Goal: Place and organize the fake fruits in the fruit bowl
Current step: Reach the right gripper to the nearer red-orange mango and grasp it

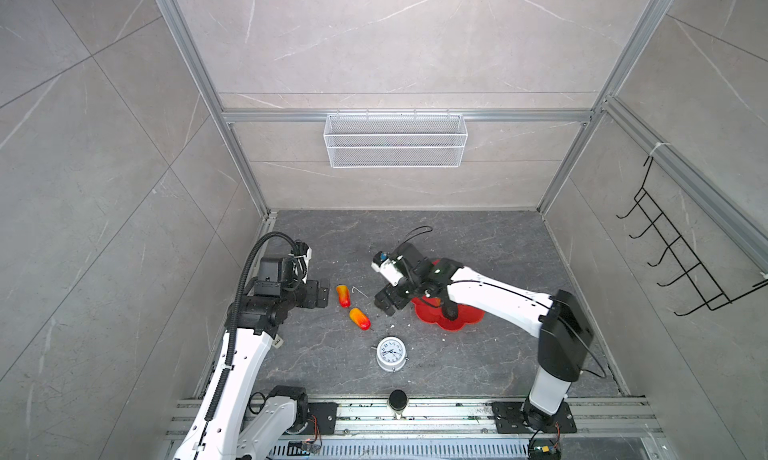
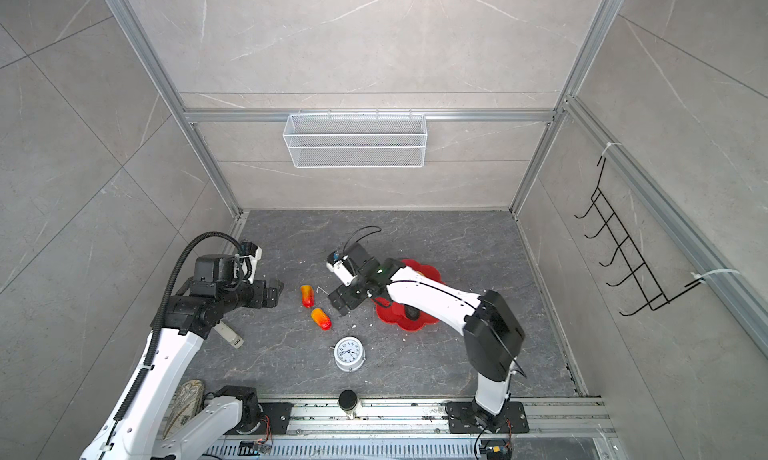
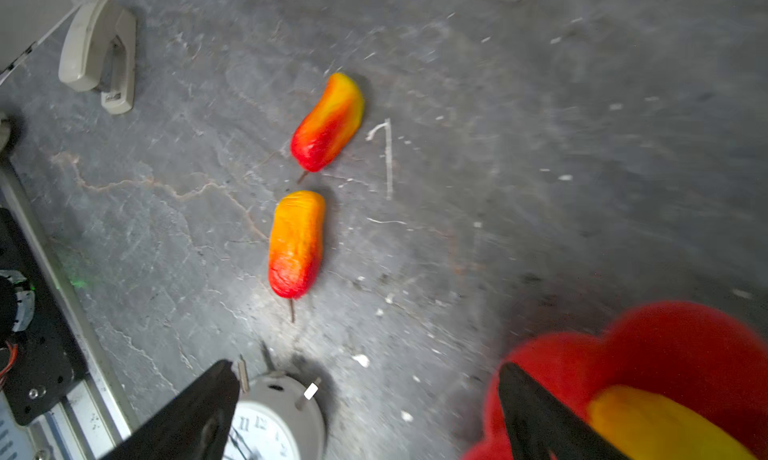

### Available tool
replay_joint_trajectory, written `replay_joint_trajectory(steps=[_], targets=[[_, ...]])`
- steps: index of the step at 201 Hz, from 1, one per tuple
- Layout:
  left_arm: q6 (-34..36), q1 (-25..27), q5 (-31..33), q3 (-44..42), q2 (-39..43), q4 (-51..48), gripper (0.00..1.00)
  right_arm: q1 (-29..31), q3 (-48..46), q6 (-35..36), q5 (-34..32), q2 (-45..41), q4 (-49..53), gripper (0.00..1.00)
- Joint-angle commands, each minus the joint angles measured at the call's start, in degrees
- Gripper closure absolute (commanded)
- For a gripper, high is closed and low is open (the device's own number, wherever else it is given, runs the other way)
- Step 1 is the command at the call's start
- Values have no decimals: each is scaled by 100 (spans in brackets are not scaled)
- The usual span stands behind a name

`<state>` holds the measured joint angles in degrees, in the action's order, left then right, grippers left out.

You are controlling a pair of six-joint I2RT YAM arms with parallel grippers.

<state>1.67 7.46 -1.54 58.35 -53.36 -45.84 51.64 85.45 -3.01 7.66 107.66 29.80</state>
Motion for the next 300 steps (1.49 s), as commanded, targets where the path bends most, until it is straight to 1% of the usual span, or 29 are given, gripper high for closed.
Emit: replay_joint_trajectory(steps=[1,19,46,66,80,98,112,118,143,151,173,184,205,228,238,242,256,268,282,300], targets=[[40,-26,76,22,17,48,0,104,392,-88,371,527,-361,0],[48,-26,68,27,10,33,0,216,638,-103,394,936,-432,1],[48,-26,57,26,19,34,0,313,826,-204,472,1409,-638,7],[44,-26,59,22,28,35,0,312,923,-280,473,1676,-685,17],[53,-26,66,24,34,27,0,312,971,-296,467,1796,-678,28],[64,-26,64,27,38,26,0,307,1000,-315,458,1893,-660,39],[61,-26,58,26,45,23,0,321,1022,-321,481,1938,-631,41],[66,-25,66,21,58,28,0,316,1032,-316,490,1964,-609,44],[70,-27,66,22,62,25,0,322,1048,-301,483,1961,-557,58],[71,-27,58,25,63,24,0,322,1053,-285,482,1917,-533,64],[80,-26,57,26,63,27,0,321,1044,-200,470,1761,-429,74],[79,-26,58,28,62,25,0,320,1035,-146,411,1637,-340,77],[79,-26,57,25,54,27,0,304,971,-18,312,1319,-201,87],[84,-26,57,26,59,23,0,254,860,83,185,945,-116,92],[86,-26,49,25,66,28,0,225,812,108,174,829,-115,92],[88,-26,44,21,71,23,0,226,803,117,179,800,-111,89],[87,-26,38,20,72,27,0,215,833,163,223,816,-48,68],[88,-26,39,27,69,24,0,228,854,145,303,906,-51,54],[81,-26,39,23,72,21,0,235,898,56,431,1053,-107,43],[82,-26,41,25,66,16,0,285,952,-35,481,1270,-198,28]])
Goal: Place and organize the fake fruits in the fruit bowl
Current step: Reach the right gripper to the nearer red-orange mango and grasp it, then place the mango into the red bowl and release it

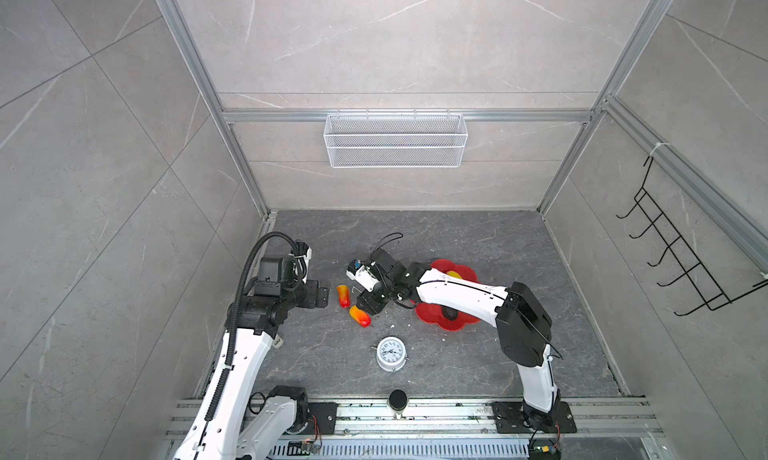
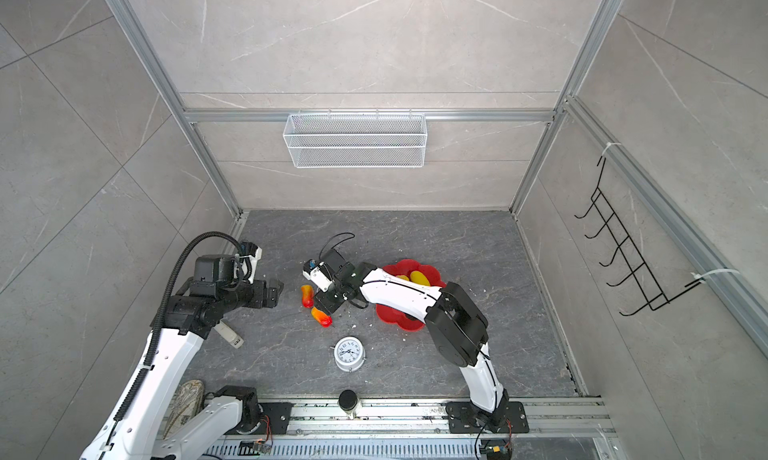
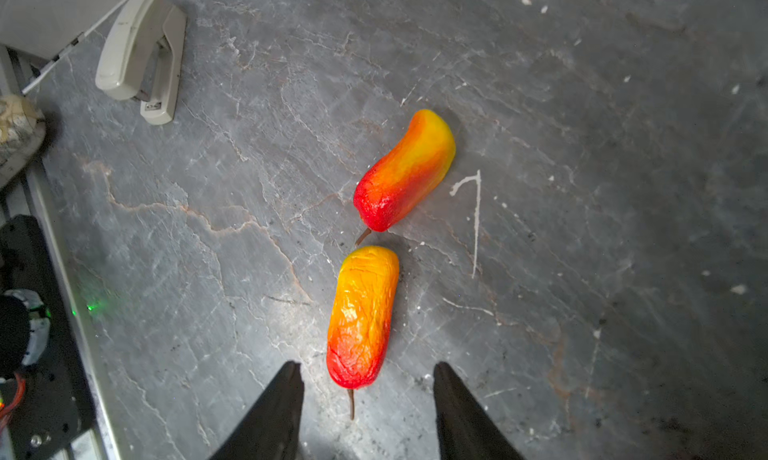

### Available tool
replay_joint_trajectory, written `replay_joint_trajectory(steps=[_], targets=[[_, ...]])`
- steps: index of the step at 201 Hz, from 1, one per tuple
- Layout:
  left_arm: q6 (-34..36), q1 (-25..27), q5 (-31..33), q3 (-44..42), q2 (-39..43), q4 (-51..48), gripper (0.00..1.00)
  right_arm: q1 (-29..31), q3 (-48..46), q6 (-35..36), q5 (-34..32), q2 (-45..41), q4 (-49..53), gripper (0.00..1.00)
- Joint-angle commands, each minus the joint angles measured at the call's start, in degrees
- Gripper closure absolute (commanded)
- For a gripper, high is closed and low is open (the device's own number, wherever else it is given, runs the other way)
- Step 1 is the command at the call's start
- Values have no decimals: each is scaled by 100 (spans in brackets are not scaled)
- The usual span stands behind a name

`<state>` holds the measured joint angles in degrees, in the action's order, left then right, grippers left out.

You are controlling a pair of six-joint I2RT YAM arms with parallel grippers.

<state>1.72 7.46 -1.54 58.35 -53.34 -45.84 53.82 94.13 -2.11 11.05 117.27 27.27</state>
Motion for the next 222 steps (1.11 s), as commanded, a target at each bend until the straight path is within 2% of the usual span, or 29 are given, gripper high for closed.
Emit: replay_joint_trajectory(steps=[1,20,32,44,66,87,125,147,180,222], targets=[[76,-26,41,22,64,15,0,67,91,-128,138,320,53,27],[76,-26,40,11,57,15,0,106,138,-167,131,505,-30,11],[76,-26,40,17,52,19,0,128,156,-187,136,599,-79,4],[83,-26,53,19,50,11,0,156,204,-200,102,707,-99,1],[81,-26,65,12,47,12,0,192,308,-214,0,895,-68,2],[84,-30,66,11,43,5,0,209,358,-263,-138,1021,-90,11],[85,-26,66,16,29,6,0,208,372,-381,-499,1119,-100,53],[92,-26,66,13,30,4,0,208,332,-375,-617,1023,-51,66],[83,-26,60,11,34,-1,0,192,251,-241,-1011,520,144,77],[92,-26,40,19,44,7,0,-283,-688,-370,-1428,-734,130,80]])
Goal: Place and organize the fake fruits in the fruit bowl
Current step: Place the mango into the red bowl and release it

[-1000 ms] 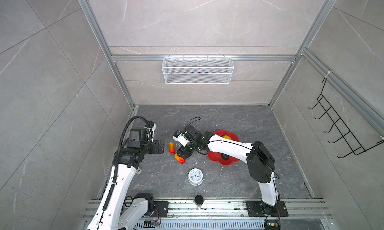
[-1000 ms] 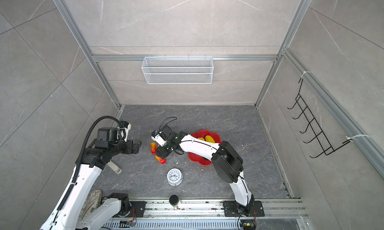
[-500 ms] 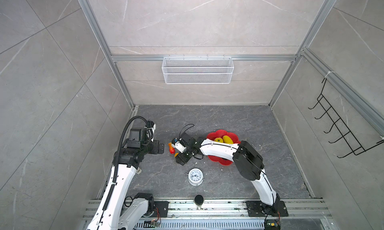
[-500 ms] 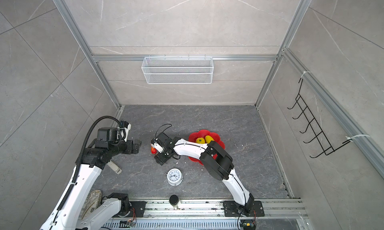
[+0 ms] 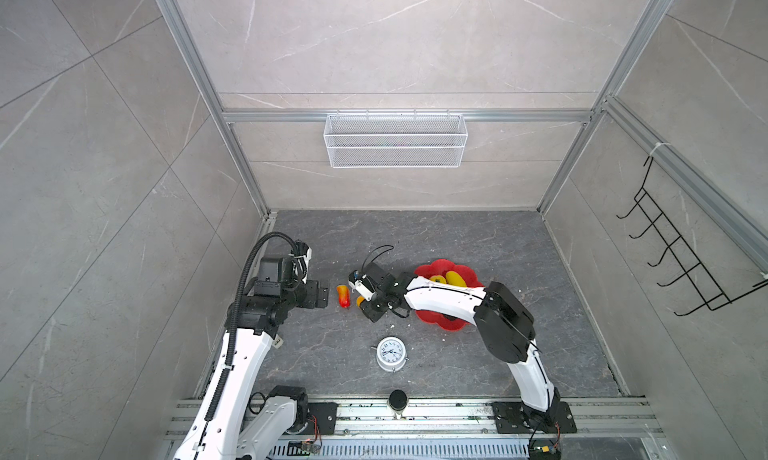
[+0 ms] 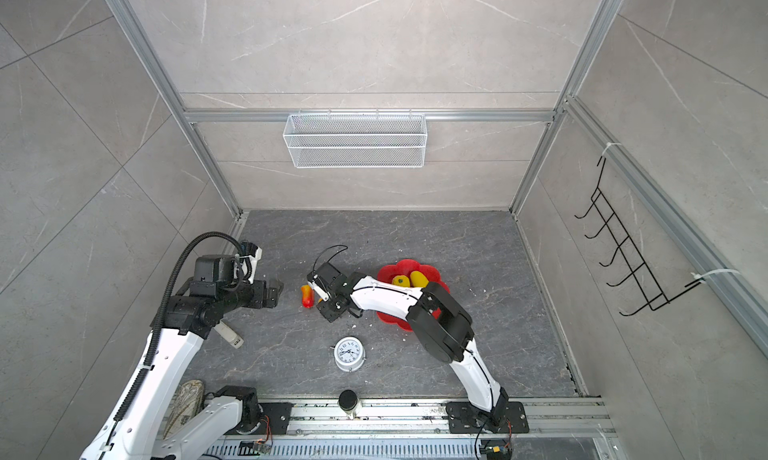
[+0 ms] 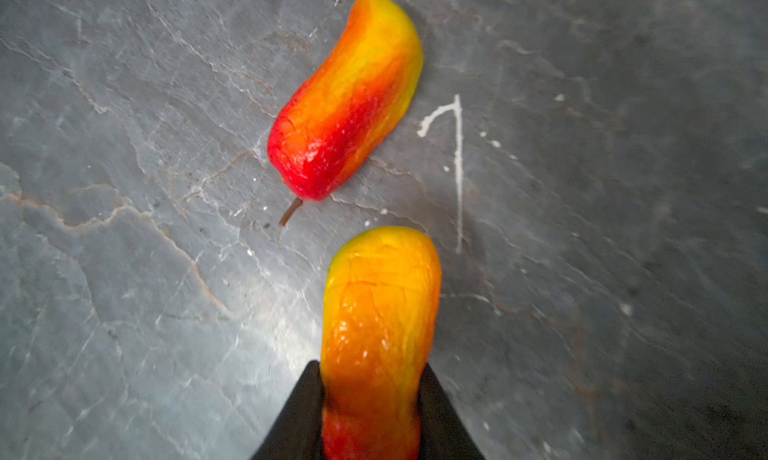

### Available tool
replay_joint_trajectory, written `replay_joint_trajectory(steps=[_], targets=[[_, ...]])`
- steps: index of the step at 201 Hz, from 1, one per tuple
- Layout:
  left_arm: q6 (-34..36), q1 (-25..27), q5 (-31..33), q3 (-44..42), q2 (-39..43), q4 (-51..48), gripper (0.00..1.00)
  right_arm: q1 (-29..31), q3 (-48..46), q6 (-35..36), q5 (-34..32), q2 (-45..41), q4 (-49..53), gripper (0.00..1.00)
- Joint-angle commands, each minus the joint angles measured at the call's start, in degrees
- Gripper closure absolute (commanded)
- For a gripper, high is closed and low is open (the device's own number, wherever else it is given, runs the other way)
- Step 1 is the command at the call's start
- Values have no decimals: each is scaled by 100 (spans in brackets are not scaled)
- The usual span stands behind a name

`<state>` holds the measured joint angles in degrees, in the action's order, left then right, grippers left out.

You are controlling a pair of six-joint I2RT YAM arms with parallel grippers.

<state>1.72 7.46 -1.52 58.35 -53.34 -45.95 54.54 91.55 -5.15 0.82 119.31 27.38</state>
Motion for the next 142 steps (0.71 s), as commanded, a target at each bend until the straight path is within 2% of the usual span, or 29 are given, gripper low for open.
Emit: replay_joint_trajectory(steps=[1,30,59,142], targets=[[96,-26,42,24,44,22,0,-369,-460,-66,-420,-954,119,80],[84,-26,25,24,78,21,0,-930,-1209,-150,-688,-1676,218,81],[66,-26,30,27,110,24,0,-1354,-1737,-215,-872,-2043,233,81],[58,-26,3,27,96,27,0,-1495,-2253,-403,-671,-1733,-39,77]])
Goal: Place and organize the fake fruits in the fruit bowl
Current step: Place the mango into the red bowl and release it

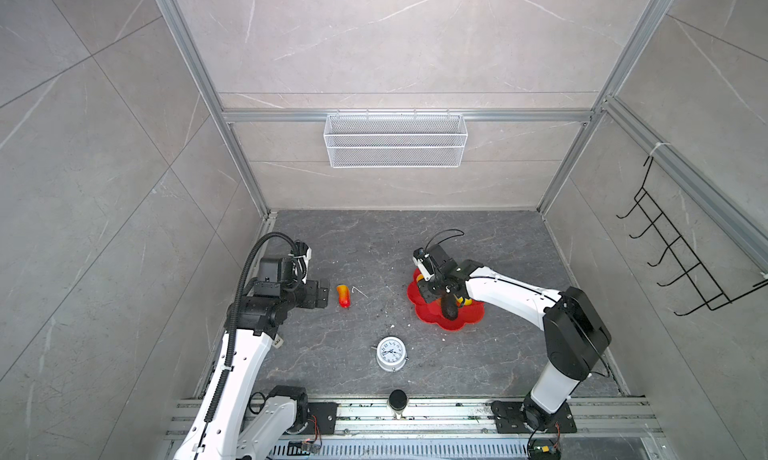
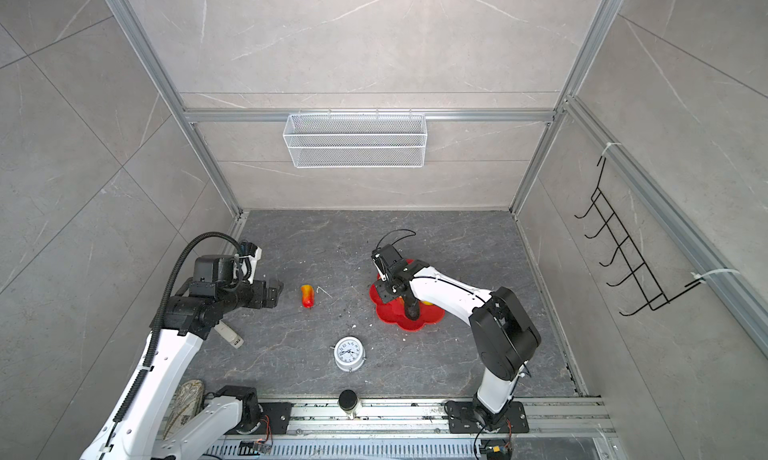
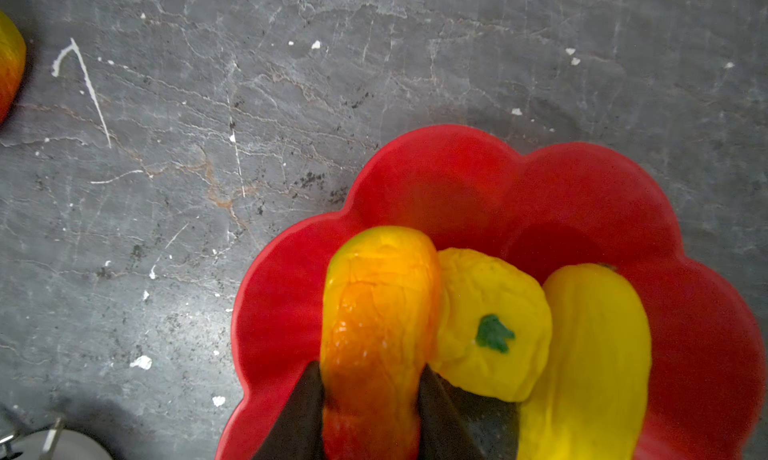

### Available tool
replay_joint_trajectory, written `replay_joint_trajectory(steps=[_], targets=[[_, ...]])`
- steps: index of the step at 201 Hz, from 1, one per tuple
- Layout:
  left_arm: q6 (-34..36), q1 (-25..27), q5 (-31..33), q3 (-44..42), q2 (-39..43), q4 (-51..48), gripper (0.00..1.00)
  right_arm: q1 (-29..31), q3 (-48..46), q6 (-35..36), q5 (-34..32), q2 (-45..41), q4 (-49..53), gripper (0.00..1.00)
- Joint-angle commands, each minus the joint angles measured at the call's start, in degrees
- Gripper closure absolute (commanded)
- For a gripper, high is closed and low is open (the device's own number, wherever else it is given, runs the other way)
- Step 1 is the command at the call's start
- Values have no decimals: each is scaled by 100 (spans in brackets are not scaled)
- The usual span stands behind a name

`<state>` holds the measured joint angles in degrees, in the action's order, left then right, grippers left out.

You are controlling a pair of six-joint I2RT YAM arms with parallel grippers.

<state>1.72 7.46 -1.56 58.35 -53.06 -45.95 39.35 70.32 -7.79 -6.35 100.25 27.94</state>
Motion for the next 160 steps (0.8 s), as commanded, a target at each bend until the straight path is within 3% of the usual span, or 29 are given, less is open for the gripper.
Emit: replay_joint_trajectory(steps=[1,26,71,106,160], targets=[[58,-30,7,27,68,26,0,26,-132,-137,46,176,-96,77],[62,-26,7,26,44,16,0,27,-153,-142,68,319,-147,70],[53,-26,6,26,46,29,0,29,-130,-180,256,565,-289,68],[59,-26,7,21,36,18,0,29,-109,-183,244,492,-199,47],[59,-25,-22,35,24,8,0,149,359,112,345,-61,369,34]])
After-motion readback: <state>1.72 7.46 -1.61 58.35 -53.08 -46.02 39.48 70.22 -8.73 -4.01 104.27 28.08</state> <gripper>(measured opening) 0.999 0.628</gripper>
